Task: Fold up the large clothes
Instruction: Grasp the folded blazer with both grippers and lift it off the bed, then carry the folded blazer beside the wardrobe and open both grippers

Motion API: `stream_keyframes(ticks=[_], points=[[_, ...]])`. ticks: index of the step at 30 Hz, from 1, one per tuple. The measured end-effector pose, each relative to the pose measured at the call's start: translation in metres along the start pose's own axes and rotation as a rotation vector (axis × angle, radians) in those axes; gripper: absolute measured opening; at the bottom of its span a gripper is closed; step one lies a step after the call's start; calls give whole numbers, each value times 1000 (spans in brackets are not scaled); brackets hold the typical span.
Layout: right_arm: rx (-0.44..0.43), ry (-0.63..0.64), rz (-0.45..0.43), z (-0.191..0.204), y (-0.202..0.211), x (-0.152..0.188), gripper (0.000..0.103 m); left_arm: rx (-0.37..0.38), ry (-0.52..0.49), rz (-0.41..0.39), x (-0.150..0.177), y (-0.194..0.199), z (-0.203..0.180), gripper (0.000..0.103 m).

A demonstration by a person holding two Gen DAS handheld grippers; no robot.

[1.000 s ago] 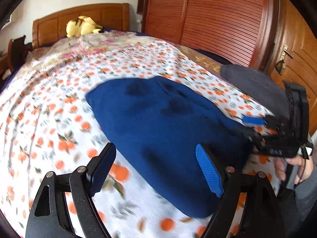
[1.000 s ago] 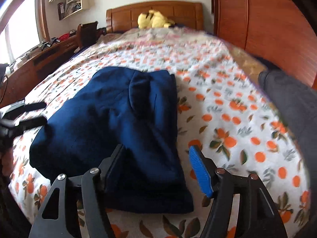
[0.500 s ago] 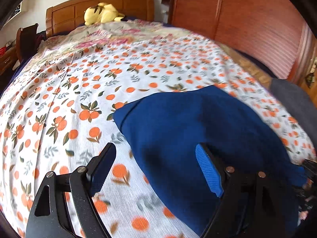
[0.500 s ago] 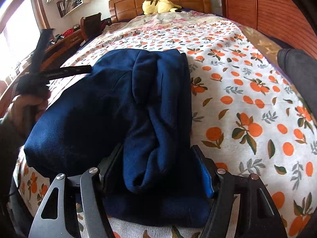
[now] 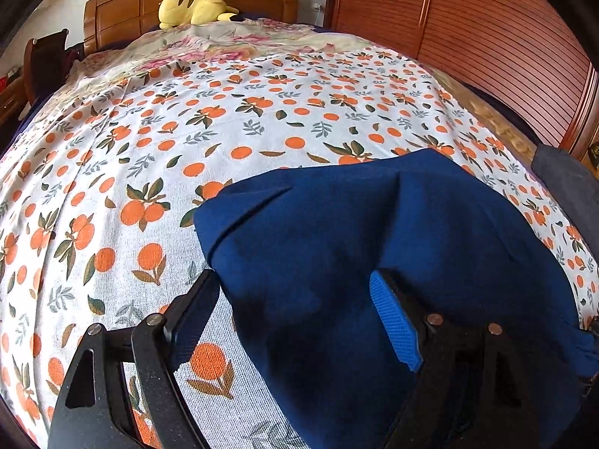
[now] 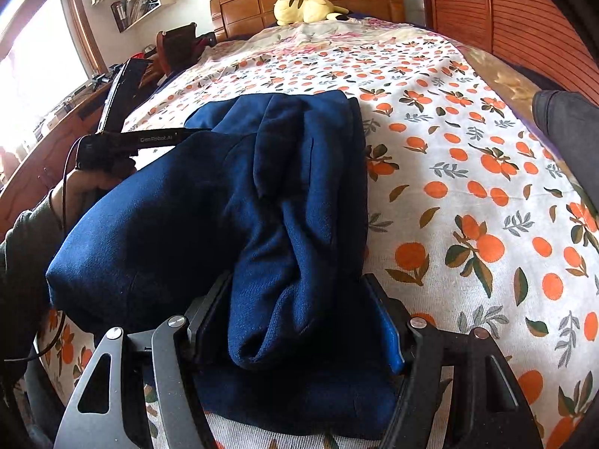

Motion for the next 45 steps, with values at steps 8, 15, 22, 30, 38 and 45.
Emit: stream_keyframes(ticks=[8, 15, 22, 30, 38, 45], points=[[-53, 28, -43, 7, 7, -5, 25, 40, 23, 31, -8, 6, -3, 24], [-114, 23, -172, 0, 40, -22, 15, -33, -37, -77, -41, 65, -32, 15], [-69, 67, -322, -39, 120, -50, 15, 3, -122, -238, -98, 127, -120, 14], [192, 139, -456, -145, 270, -85, 14, 194, -170, -370, -173, 147, -278, 14], [444, 30, -383, -276, 341, -55, 15, 396, -206, -270, -182, 99, -425, 16], [524, -92, -296, -347, 327, -14, 20, 389, -281, -194, -156, 87, -451, 22]])
Point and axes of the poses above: each gripper's, at about its wrist camera, not at the fingertips, and y roughly against the way its jaws point, z to its left, x to its underside, the point moved 5 cm from there along -y, roughly the way its jaws point, and after that the axes turned 8 degrees about -z, right-handed, at the moved point
